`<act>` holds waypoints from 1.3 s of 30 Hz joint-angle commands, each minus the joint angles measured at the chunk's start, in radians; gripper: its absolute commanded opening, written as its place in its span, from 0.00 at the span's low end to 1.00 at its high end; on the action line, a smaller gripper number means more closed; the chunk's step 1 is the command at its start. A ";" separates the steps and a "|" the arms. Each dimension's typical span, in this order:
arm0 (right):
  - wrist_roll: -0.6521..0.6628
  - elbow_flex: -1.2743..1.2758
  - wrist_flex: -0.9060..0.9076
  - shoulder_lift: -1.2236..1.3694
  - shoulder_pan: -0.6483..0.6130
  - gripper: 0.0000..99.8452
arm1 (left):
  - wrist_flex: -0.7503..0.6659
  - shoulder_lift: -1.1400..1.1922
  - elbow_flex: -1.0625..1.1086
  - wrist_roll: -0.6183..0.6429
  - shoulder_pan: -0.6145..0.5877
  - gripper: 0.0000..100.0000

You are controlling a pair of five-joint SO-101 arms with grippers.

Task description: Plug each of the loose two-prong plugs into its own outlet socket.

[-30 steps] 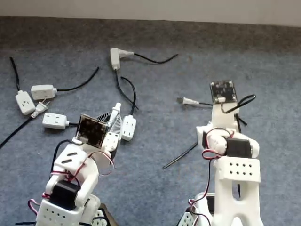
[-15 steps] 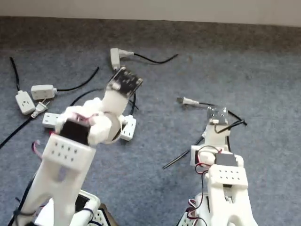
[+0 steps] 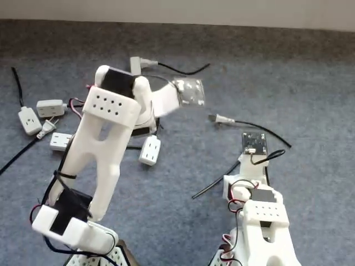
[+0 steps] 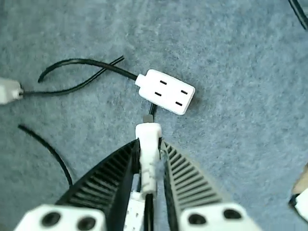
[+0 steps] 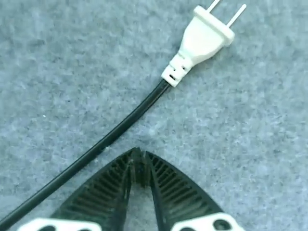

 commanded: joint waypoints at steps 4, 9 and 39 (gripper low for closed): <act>-0.003 -0.002 -0.019 -0.021 0.005 0.01 | 0.015 0.018 0.031 -0.328 0.024 0.01; -0.003 -0.002 -0.019 -0.021 0.004 0.01 | 0.015 0.021 0.147 -0.445 0.021 0.01; -0.002 -0.001 -0.021 -0.019 -0.035 0.01 | -0.367 0.025 0.423 -0.450 0.068 0.01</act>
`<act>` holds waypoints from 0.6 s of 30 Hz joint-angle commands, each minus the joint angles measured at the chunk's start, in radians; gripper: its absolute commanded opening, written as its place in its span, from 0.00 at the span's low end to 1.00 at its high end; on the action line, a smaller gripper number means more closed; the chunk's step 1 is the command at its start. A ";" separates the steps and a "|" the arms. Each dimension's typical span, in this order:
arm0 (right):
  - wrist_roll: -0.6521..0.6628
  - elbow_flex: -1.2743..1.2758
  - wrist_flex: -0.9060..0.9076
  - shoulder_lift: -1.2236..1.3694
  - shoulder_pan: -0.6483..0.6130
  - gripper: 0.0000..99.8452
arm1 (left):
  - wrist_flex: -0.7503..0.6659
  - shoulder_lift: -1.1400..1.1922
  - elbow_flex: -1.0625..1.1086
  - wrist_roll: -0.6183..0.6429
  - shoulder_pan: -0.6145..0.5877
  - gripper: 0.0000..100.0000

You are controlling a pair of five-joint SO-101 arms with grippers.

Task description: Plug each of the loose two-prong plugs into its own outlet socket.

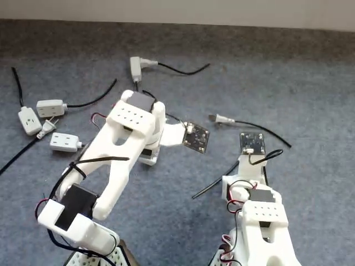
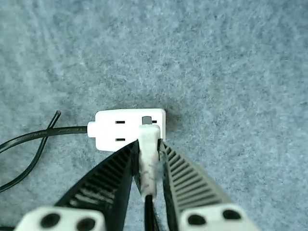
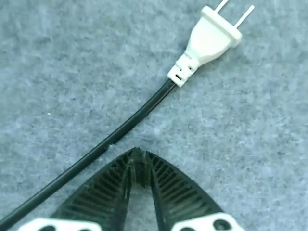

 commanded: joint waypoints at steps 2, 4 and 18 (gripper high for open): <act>-0.002 -0.004 -0.021 -0.019 -0.015 0.01 | -0.023 -0.004 0.010 -0.149 0.013 0.01; -0.002 -0.004 -0.021 -0.019 -0.015 0.01 | -0.023 -0.004 0.010 -0.149 0.010 0.01; -0.002 -0.004 -0.021 -0.019 -0.015 0.01 | -0.021 -0.004 0.113 -0.149 -0.010 0.01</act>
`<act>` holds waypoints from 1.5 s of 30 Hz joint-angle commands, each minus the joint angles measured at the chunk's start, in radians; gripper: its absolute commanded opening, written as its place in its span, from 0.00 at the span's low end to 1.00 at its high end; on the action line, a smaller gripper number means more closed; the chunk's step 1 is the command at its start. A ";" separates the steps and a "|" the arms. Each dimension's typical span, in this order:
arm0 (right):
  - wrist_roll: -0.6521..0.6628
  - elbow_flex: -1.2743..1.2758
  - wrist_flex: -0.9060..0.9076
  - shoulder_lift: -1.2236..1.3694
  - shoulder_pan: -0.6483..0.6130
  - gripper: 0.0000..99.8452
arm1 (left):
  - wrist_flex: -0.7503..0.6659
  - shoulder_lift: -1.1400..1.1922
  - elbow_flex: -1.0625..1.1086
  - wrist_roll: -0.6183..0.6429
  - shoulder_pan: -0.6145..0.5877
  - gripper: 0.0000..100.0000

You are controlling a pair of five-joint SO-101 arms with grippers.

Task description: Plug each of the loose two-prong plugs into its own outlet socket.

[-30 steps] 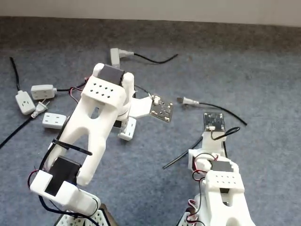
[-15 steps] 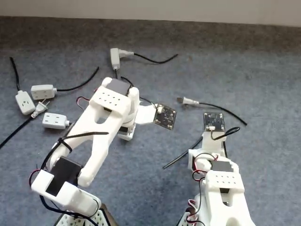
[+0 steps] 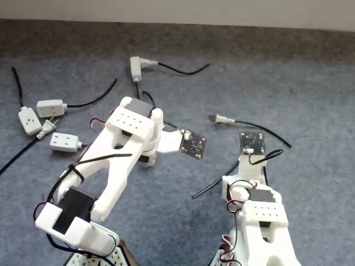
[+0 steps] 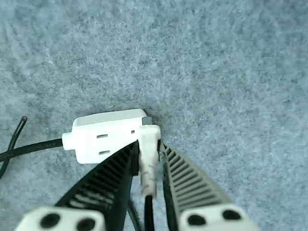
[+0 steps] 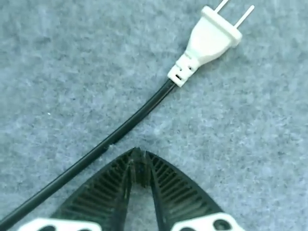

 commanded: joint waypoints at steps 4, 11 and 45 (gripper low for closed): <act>-0.002 -0.004 -0.021 -0.019 -0.016 0.01 | -0.012 -0.004 -0.004 -0.149 -0.047 0.01; -0.002 -0.004 -0.021 -0.019 -0.016 0.01 | -0.008 -0.013 -0.018 -0.149 -0.058 0.01; -0.002 -0.004 -0.021 -0.019 -0.016 0.01 | -0.035 0.163 -0.199 -0.149 -0.005 0.01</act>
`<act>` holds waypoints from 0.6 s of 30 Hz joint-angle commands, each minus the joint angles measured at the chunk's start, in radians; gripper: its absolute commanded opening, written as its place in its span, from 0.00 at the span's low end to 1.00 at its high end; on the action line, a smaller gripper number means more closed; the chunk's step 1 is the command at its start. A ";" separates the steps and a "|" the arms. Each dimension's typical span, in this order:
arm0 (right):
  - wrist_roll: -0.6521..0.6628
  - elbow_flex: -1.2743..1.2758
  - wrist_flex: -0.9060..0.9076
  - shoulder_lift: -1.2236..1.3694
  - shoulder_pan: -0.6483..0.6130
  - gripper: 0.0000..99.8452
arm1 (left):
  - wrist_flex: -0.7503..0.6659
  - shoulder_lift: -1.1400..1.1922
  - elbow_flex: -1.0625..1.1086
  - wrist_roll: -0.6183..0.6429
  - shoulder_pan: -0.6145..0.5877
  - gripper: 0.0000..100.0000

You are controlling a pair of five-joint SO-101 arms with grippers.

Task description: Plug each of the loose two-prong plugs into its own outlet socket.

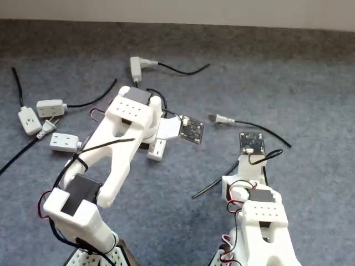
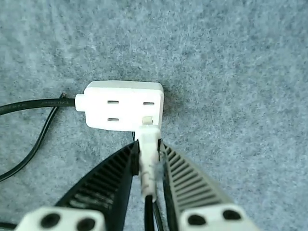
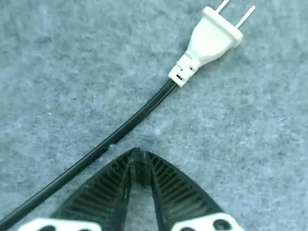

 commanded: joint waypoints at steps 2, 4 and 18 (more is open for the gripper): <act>-0.002 -0.004 -0.021 -0.019 -0.013 0.01 | -0.025 0.013 -0.016 -0.149 0.018 0.01; -0.002 -0.005 -0.021 -0.019 -0.013 0.01 | -0.025 0.012 -0.016 -0.149 0.016 0.01; -0.002 -0.005 -0.021 -0.019 -0.013 0.01 | 0.184 0.024 -0.229 -0.147 0.053 0.01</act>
